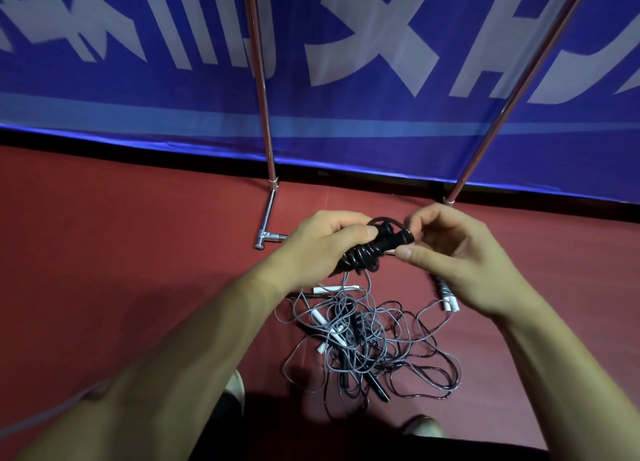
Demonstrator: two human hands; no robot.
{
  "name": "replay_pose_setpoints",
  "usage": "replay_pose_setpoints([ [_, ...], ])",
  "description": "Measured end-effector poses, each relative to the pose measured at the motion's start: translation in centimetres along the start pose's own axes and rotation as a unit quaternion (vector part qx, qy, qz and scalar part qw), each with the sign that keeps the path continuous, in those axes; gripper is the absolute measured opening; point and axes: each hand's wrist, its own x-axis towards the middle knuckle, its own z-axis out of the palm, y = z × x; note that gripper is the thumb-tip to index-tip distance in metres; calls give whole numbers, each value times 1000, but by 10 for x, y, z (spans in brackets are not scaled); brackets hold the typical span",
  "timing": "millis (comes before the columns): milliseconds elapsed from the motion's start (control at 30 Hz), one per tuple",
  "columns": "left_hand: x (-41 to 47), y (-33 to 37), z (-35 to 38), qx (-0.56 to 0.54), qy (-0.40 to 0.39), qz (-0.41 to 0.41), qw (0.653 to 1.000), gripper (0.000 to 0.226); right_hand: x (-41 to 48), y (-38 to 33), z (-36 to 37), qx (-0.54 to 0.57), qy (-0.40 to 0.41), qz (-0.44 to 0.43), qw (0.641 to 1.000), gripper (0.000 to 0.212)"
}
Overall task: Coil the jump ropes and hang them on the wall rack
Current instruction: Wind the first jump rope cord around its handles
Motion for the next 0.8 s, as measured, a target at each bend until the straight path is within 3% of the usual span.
replay_pose_setpoints([
  [167,2,-6,-6,-3,-31,-15,999,32,1,0,6,-30,-8,-4,1000,30],
  [367,5,-5,-5,4,10,-22,1000,29,4,11,10,-107,57,-41,992,25],
  [533,8,-8,4,-16,80,-29,996,28,7,23,27,-301,170,-134,929,18],
  [633,10,-9,10,-43,123,-40,991,28,8,30,42,-353,228,-164,893,6],
  [800,11,-11,12,-33,168,-63,983,34,10,34,42,-362,180,-147,903,11],
])
